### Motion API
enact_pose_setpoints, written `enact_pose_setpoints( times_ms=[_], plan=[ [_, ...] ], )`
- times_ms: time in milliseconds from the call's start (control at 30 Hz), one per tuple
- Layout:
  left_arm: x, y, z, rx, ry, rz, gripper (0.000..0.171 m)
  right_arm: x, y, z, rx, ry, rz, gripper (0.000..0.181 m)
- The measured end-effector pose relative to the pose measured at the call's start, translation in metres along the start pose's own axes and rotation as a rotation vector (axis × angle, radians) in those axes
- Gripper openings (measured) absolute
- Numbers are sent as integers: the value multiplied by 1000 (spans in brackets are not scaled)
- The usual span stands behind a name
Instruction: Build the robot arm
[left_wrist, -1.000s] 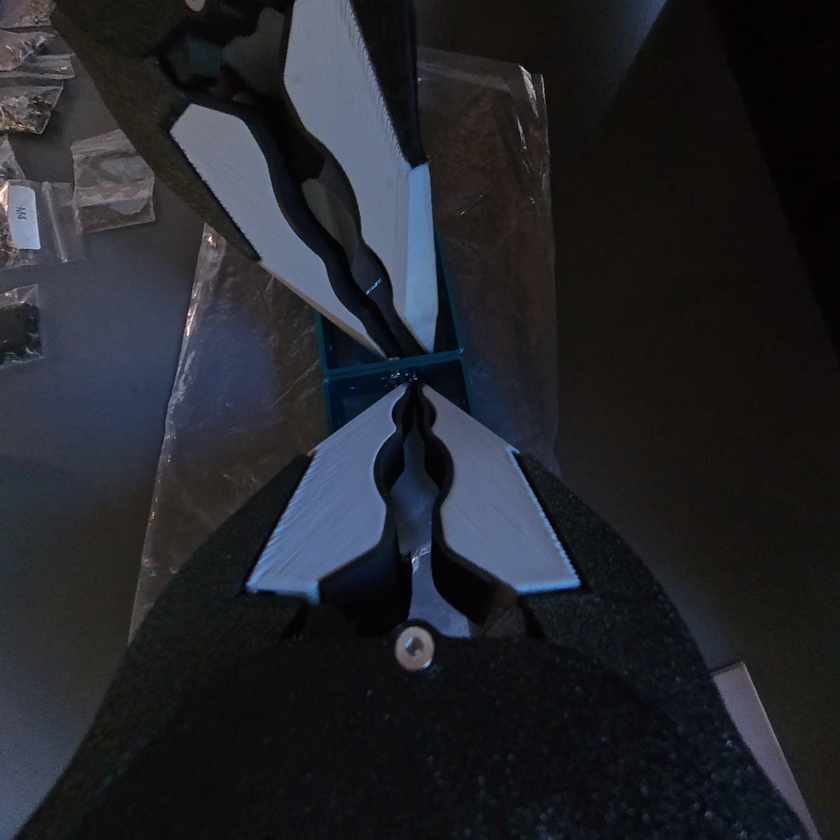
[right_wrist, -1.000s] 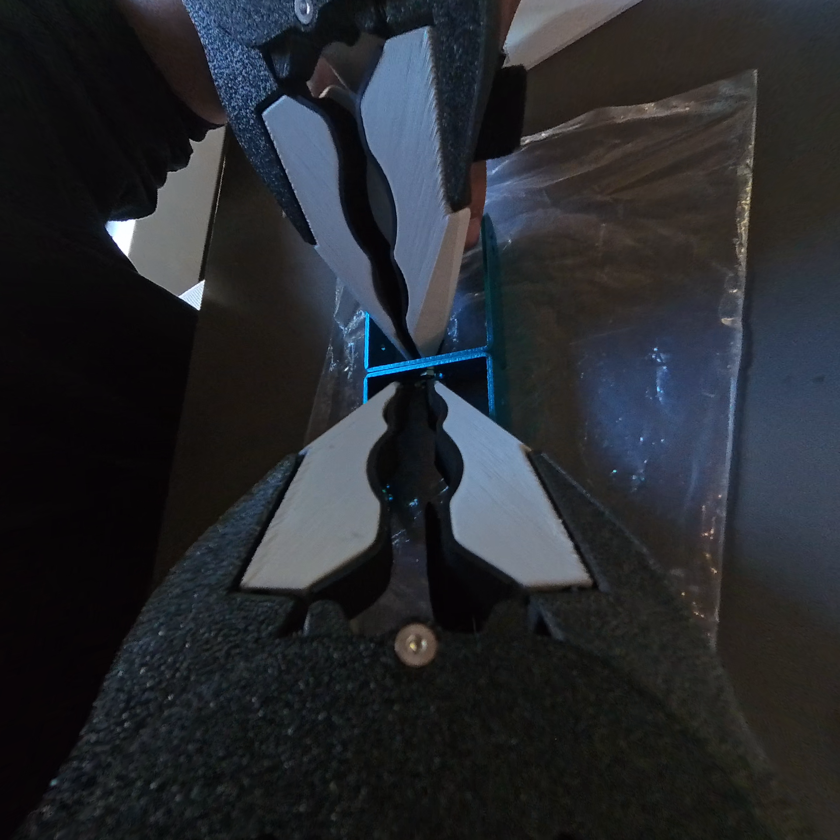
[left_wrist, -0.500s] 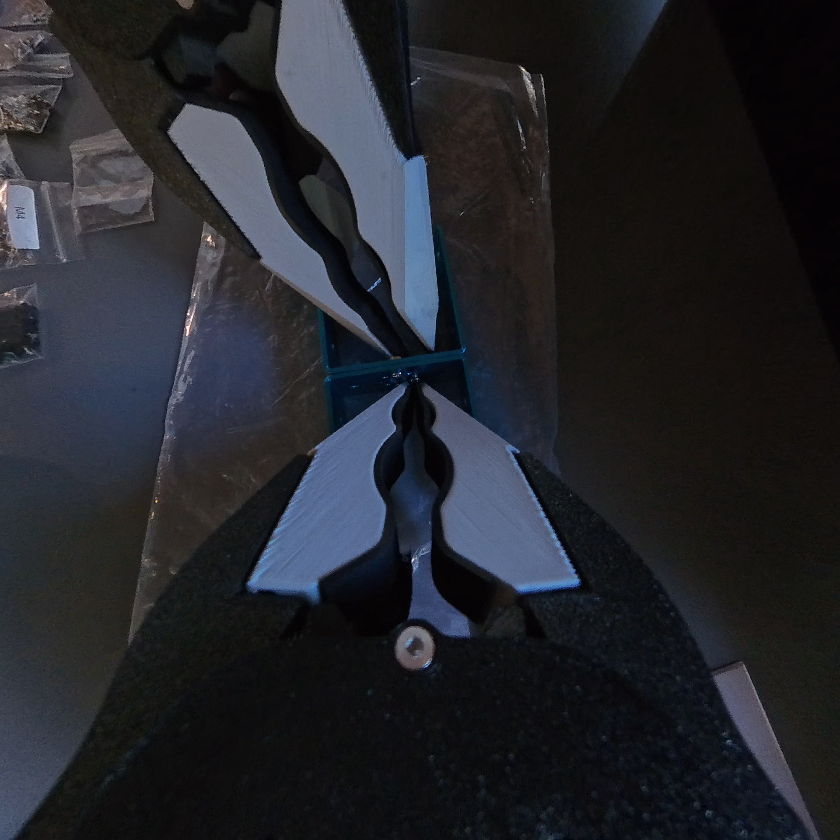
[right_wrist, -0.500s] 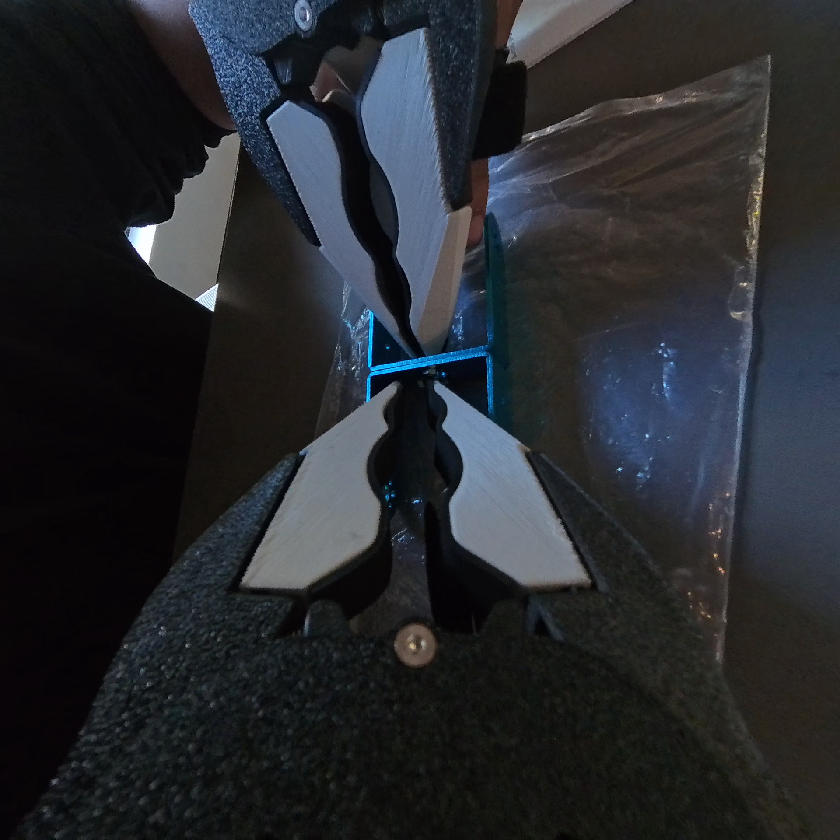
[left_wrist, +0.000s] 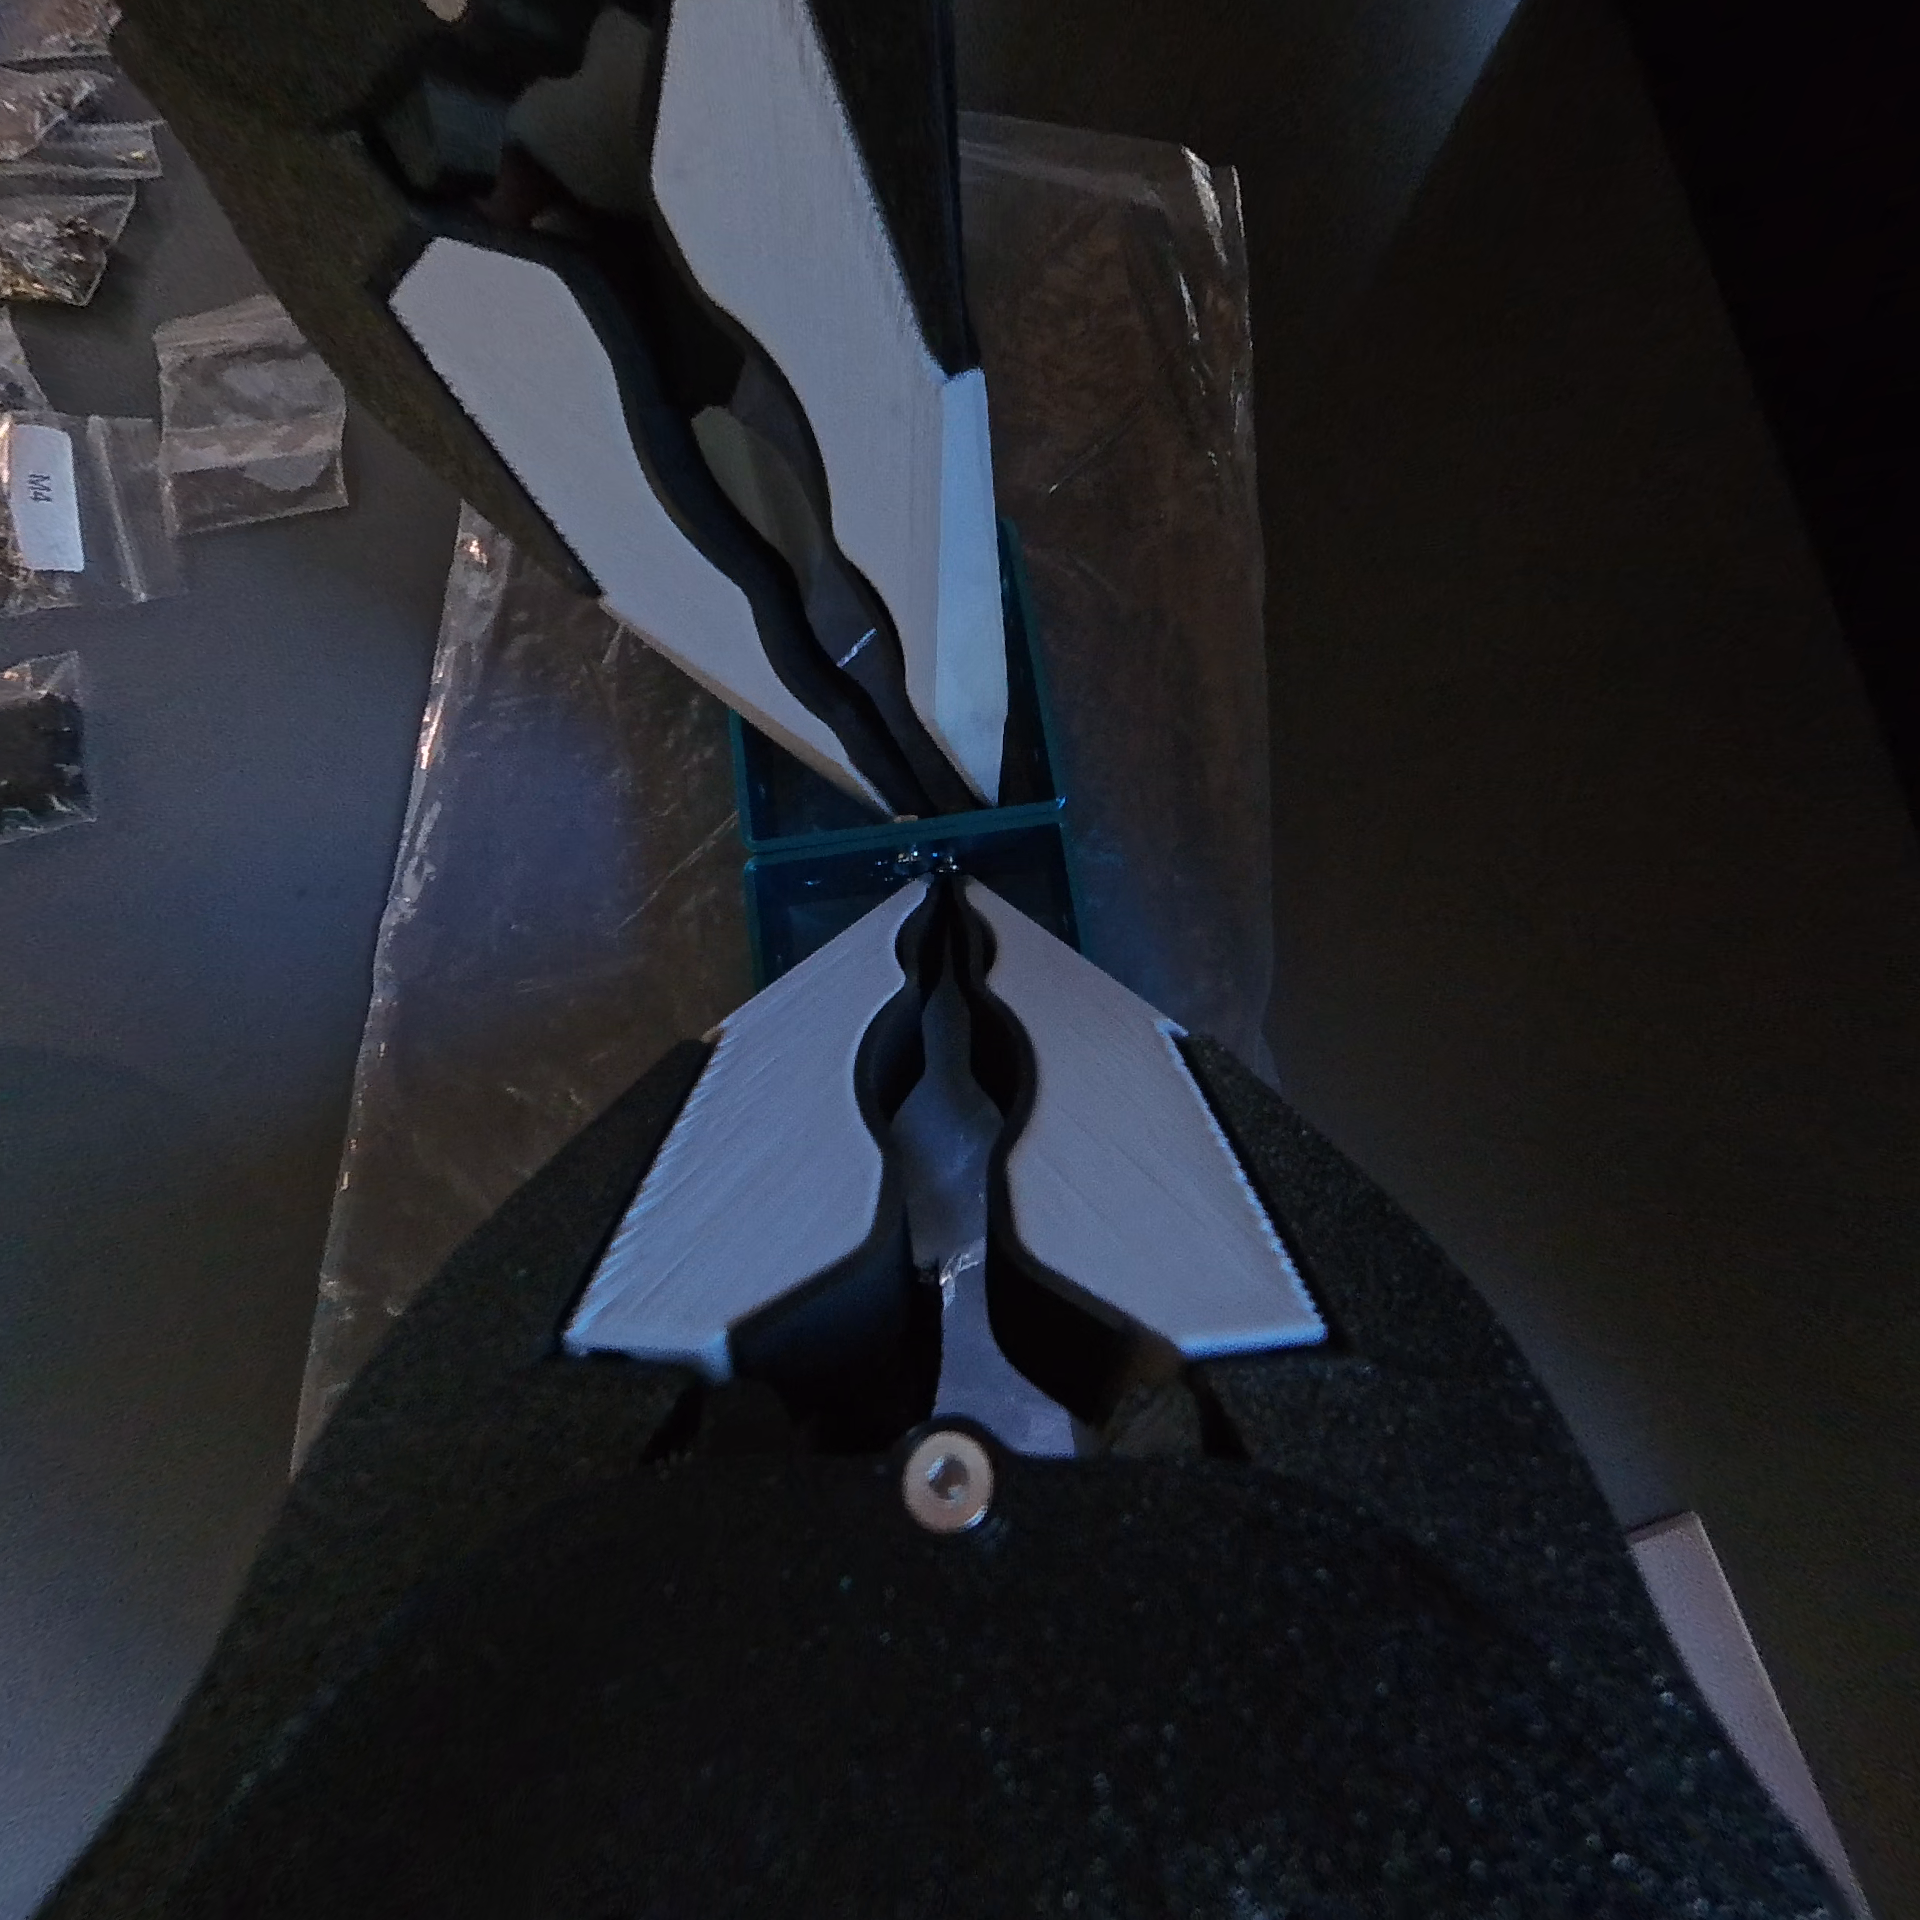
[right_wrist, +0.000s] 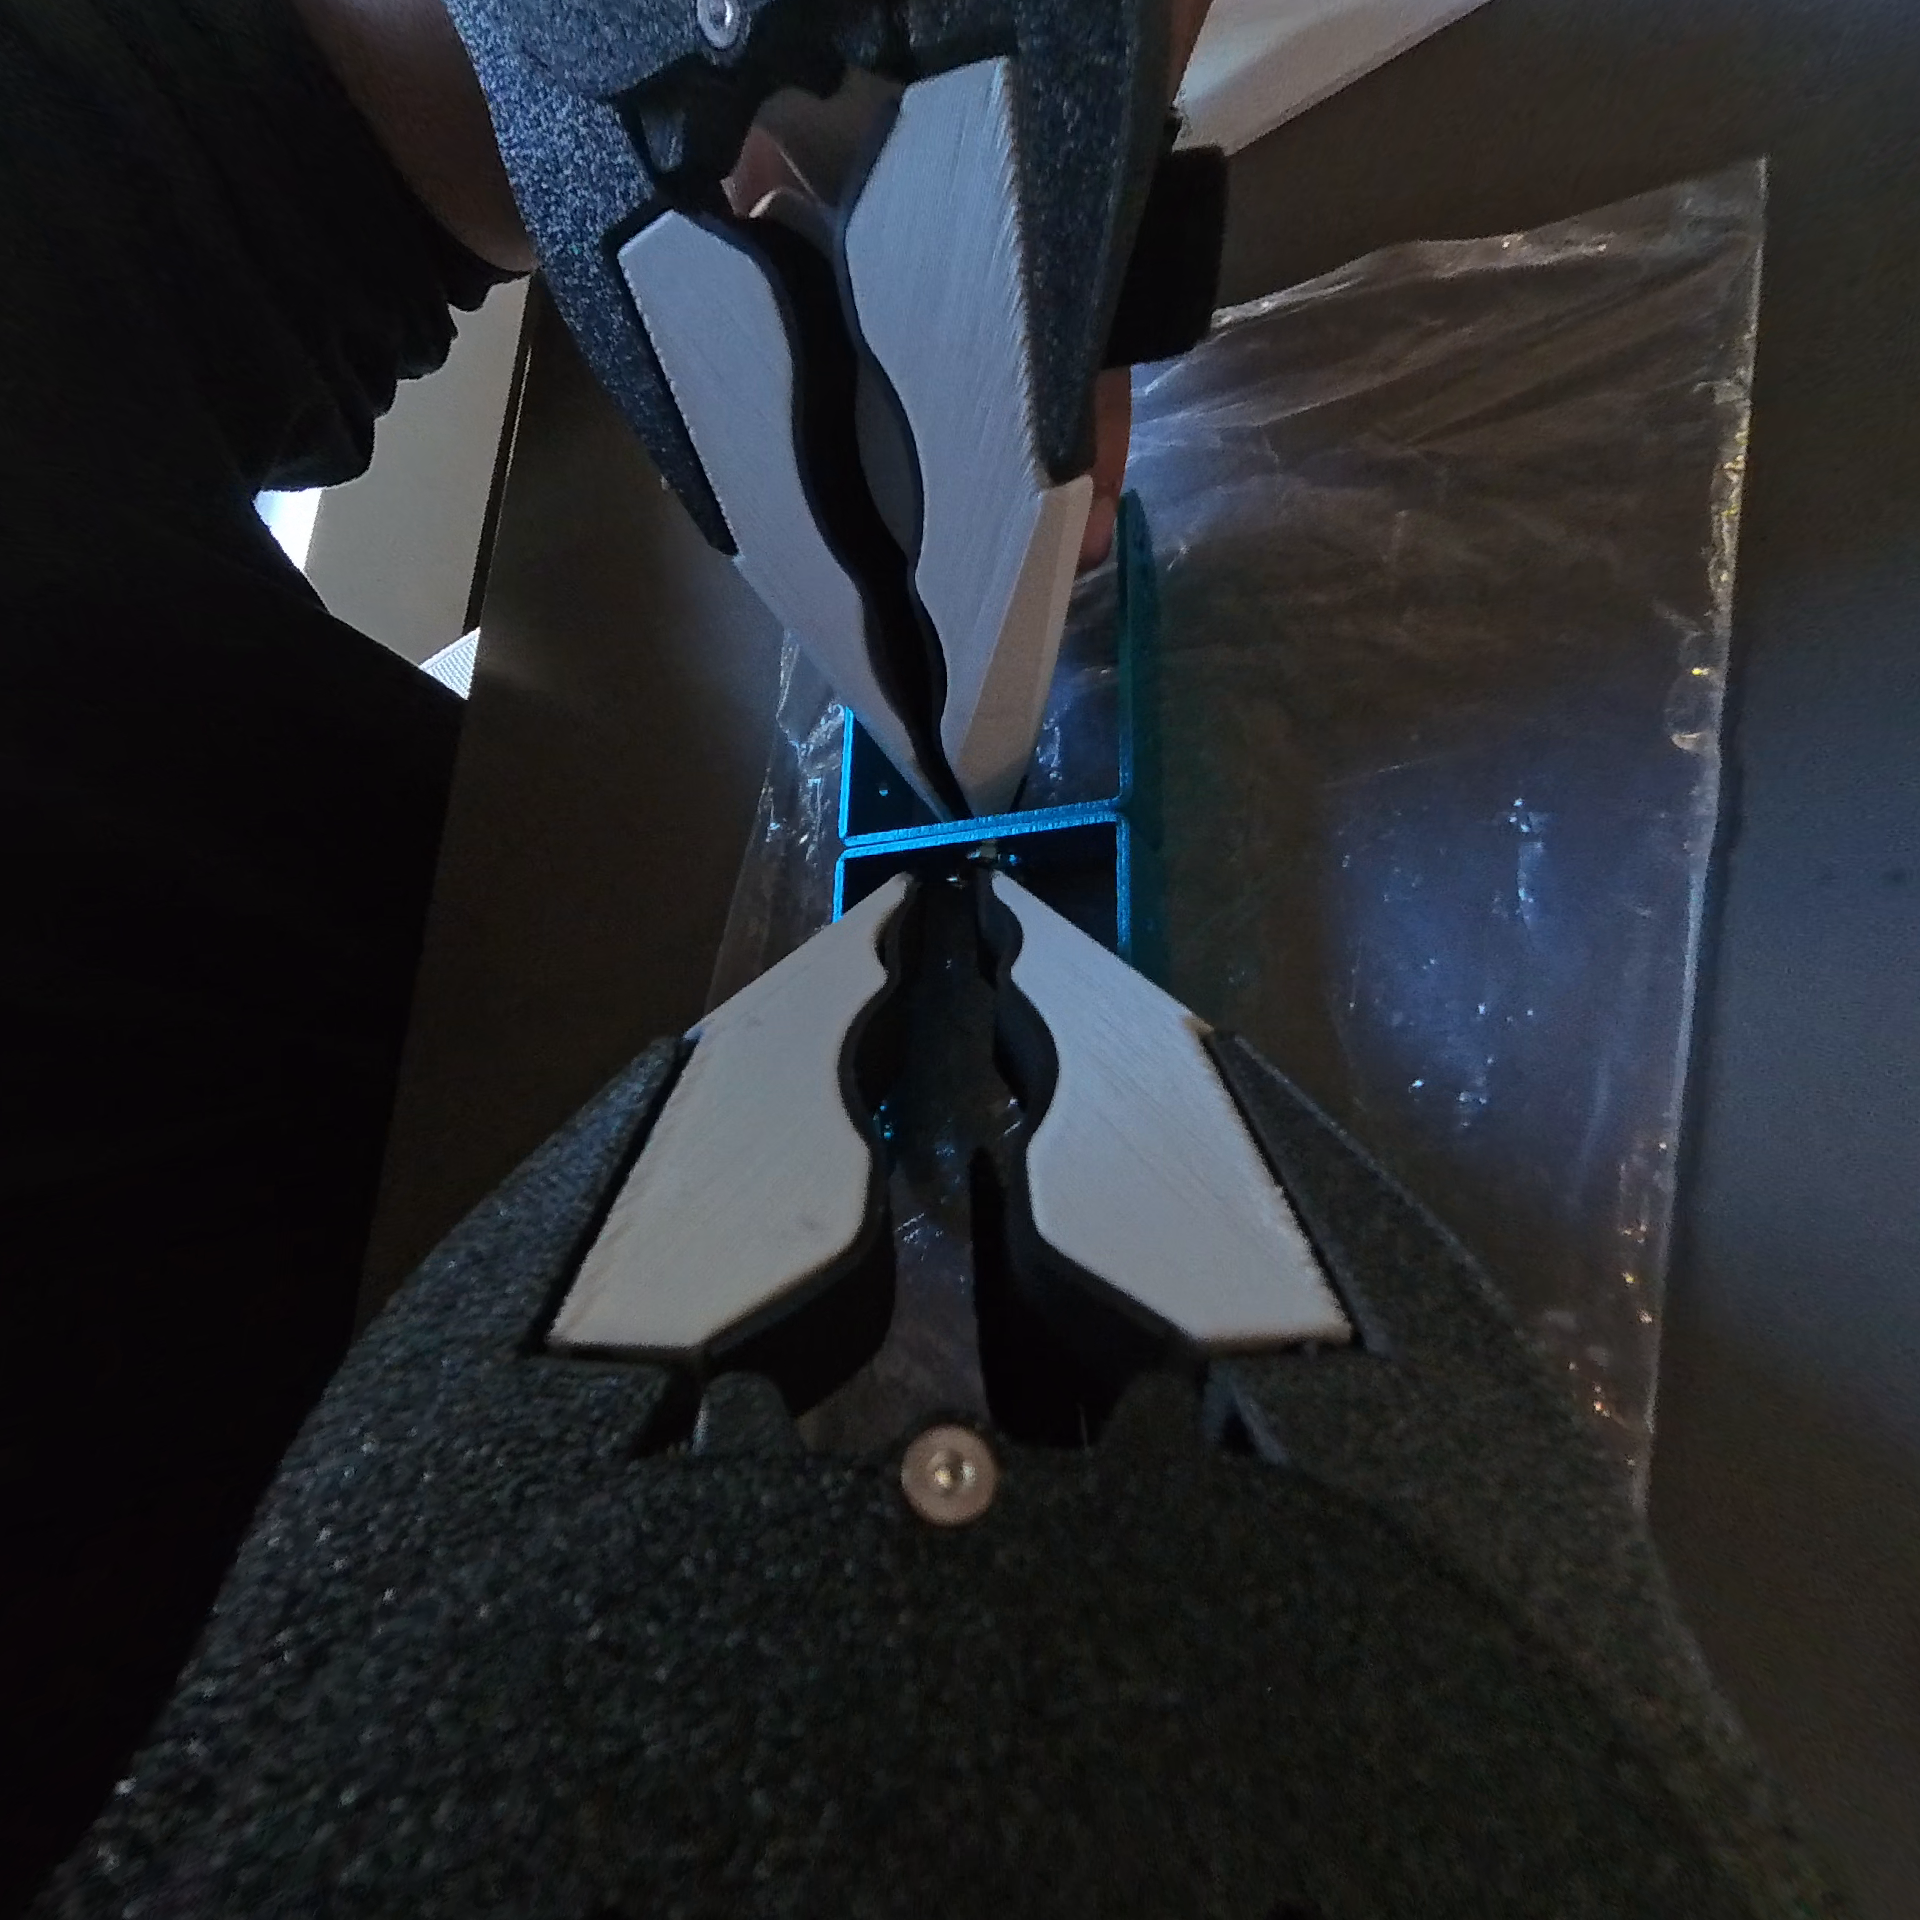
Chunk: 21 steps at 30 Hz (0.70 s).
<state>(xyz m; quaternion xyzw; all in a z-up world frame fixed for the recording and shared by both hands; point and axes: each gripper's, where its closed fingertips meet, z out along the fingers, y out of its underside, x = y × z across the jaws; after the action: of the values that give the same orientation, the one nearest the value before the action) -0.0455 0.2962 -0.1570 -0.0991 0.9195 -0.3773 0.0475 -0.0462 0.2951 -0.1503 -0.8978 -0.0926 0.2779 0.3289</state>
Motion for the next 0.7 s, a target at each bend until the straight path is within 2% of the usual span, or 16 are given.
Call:
enact_pose_setpoints(
  times_ms=[233,400,700],
  plan=[
    [0,0,0,1,2,-2,0,-2,0,0,-4,-12,10,11],
    [0,0,1,-2,0,0,0,3,-2,-3,-10,61,-53,13],
    [0,0,1,-3,-1,2,0,0,1,-1,-29,49,-58,11]
  ],
)
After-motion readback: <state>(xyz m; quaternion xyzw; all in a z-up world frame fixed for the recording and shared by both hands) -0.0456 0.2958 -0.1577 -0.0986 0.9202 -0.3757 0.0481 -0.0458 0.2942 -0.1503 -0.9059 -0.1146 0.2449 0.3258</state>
